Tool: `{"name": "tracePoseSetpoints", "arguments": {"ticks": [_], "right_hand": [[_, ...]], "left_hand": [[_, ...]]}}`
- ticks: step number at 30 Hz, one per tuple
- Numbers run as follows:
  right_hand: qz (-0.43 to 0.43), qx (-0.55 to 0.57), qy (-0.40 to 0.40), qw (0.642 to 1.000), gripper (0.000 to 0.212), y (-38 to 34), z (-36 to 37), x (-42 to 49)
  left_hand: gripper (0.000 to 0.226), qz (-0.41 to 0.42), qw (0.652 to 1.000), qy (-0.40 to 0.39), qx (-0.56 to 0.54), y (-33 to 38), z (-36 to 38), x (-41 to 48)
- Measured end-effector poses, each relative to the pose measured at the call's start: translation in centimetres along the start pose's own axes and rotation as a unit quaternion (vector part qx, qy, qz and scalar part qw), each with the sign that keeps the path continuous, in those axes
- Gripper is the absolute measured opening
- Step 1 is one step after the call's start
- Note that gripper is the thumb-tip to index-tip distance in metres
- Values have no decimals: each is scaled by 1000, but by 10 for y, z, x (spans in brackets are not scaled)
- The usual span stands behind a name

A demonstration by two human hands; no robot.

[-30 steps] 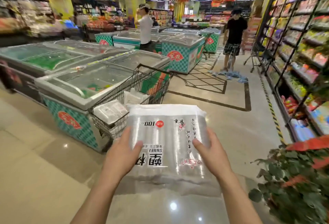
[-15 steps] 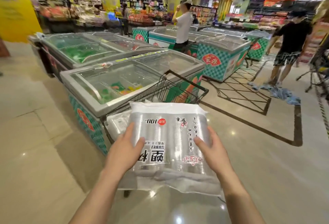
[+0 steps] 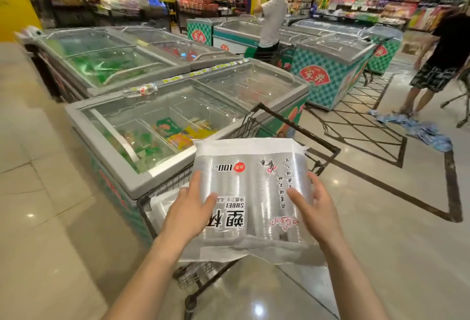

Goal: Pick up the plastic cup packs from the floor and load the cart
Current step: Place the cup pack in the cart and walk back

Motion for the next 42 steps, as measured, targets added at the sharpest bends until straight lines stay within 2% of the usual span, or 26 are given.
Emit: {"name": "tracePoseSetpoints", "arguments": {"ticks": [5, 11, 16, 19, 21, 23, 26, 32, 36, 39, 42], "right_hand": [[-39, -48, 23, 998, 74, -20, 19, 72], [-86, -114, 2, 990, 81, -32, 47, 181], [-132, -172, -56, 975, 79, -36, 88, 279], [-160, -250, -93, 950, 80, -33, 120, 320], [-175, -279, -121, 936, 78, -26, 141, 339], [-188, -291, -143, 927, 77, -15, 160, 351], [-175, -310, -147, 923, 76, 6, 181, 363], [-129, -358, -151, 913, 84, 52, 226, 367], [-109, -395, -150, 900, 78, 96, 268, 357], [-50, -421, -188, 886, 75, 136, 305, 348], [-38, -424, -218, 878, 74, 168, 329, 346]], "left_hand": [[75, -13, 994, -9, -105, -27, 33, 70], [75, -61, 987, 11, -148, -57, 80, 152], [78, -128, 987, 7, -97, -99, 121, 214], [72, -194, 980, -9, -50, -129, 145, 231], [67, -238, 970, -48, -2, -153, 163, 237], [65, -295, 947, -122, 36, -176, 181, 233], [66, -339, 921, -188, 48, -207, 210, 219], [69, -387, 891, -232, 47, -245, 245, 183], [71, -383, 892, -231, 62, -255, 256, 172], [71, -382, 895, -219, 68, -258, 260, 172], [70, -381, 895, -221, 66, -262, 263, 174]]}}
Point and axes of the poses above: each hand's wrist, its own x-axis towards the middle knuckle, its own z-axis out of the palm, y = z × x, the point moved 2 cm from there along x, towards the middle knuckle, and after that the axes turned 13 degrees about z, right-handed, at the moved point
